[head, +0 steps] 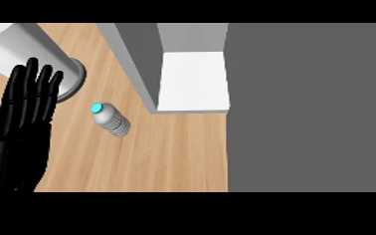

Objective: Pick up the bottled water, place it into the cabinet and close the cabinet

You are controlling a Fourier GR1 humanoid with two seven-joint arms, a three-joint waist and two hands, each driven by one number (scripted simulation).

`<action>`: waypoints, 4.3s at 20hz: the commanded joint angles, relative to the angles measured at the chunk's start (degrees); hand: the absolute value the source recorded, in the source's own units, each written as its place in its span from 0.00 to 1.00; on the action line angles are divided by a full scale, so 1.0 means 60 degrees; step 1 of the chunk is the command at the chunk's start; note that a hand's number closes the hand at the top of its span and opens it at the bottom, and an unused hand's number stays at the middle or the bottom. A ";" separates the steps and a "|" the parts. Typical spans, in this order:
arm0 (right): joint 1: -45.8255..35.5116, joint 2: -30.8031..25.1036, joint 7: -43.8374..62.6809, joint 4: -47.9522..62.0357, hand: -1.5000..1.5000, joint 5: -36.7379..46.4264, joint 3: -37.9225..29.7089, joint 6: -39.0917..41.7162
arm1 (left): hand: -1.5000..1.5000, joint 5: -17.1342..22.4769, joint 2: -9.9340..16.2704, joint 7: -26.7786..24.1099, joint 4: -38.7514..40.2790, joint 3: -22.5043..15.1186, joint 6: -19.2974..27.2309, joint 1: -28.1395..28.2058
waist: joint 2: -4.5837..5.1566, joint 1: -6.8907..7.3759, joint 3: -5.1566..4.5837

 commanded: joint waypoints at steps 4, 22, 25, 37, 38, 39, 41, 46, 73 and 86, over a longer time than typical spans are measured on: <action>0.1412 0.0280 0.0536 -0.1651 0.00 0.0345 0.0663 -0.0003 | 0.00 -0.0953 -0.0467 0.0107 0.0084 -0.0481 0.0608 -0.0307 | 0.0366 0.0066 -0.0054; 0.3846 -0.0668 0.2898 -0.4049 0.00 -0.4342 -0.0797 0.1977 | 0.00 -0.1172 -0.0884 0.4690 -0.1913 -0.3567 0.3875 -0.0392 | 0.0351 0.0052 -0.0050; 0.4164 -0.0714 0.3341 -0.4865 0.00 -0.4598 -0.0796 0.1938 | 0.00 -0.1571 -0.0855 0.5538 -0.2676 -0.3642 0.4130 -0.0575 | 0.0322 -0.0009 -0.0048; 0.4116 -0.0952 0.3519 -0.4662 0.00 -0.5607 -0.1699 0.2263 | 0.00 -0.3060 -0.0884 0.6517 -0.2893 -0.4713 0.4853 -0.0518 | 0.0320 -0.0010 -0.0048; 0.4012 -0.0695 0.3676 -0.4953 0.00 -0.5180 -0.1327 0.1928 | 0.00 -0.2881 -0.0884 0.6811 -0.2983 -0.4095 0.4659 -0.1011 | 0.0330 -0.0021 -0.0052; 0.4236 -0.0917 0.3071 -0.4426 0.00 -0.5670 -0.1819 0.2612 | 0.00 -0.2889 -0.0884 0.6794 -0.3001 -0.4290 0.4771 -0.0617 | 0.0320 -0.0032 -0.0046; 0.4286 -0.0852 0.3389 -0.4728 0.00 -0.5687 -0.1677 0.2436 | 0.00 -0.2972 -0.0884 0.6833 -0.2968 -0.3994 0.4920 -0.0752 | 0.0318 -0.0043 -0.0051; 0.4574 -0.0515 0.3142 -0.4771 0.00 -0.5256 -0.1450 0.2483 | 0.00 -0.2865 -0.0439 0.6098 -0.3133 -0.3588 0.4924 0.0342 | 0.0317 -0.0003 -0.0061; 0.5663 -0.0701 0.1972 -0.4232 0.00 -0.6312 -0.2520 0.3708 | 0.00 0.1097 0.0276 0.0421 0.3141 0.0068 0.2248 0.0967 | 0.0368 -0.0134 -0.0073; 0.6579 -0.0690 0.1193 -0.4231 0.00 -0.6626 -0.2977 0.4230 | 0.00 0.1376 0.0416 -0.1111 0.6905 0.1260 0.1735 -0.0260 | 0.0361 -0.0147 -0.0066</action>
